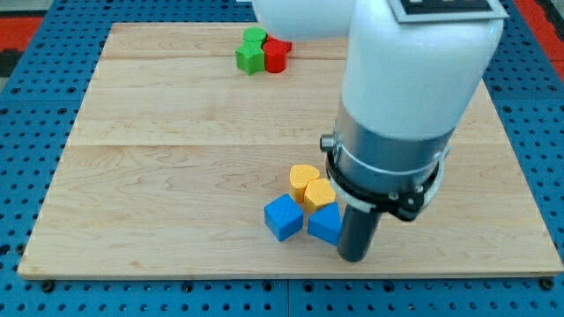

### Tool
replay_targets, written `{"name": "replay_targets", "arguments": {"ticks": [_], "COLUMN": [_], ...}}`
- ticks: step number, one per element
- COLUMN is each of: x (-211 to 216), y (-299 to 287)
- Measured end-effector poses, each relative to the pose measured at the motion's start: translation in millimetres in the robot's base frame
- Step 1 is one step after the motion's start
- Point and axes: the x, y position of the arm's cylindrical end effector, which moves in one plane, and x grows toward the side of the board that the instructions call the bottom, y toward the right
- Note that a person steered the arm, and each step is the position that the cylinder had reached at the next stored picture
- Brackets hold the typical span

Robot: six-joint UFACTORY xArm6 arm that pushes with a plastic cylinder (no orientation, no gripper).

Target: Separate the yellow hexagon from the group of yellow and blue blocks

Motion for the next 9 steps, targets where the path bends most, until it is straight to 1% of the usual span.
{"name": "replay_targets", "arguments": {"ticks": [1, 2, 3, 6, 7, 8, 9], "x": [-34.6, -52.9, -54.3, -30.2, 5.3, 3.9, -24.2], "y": [0.0, 0.0, 7.7, 17.2, 33.2, 4.1, -26.1]}}
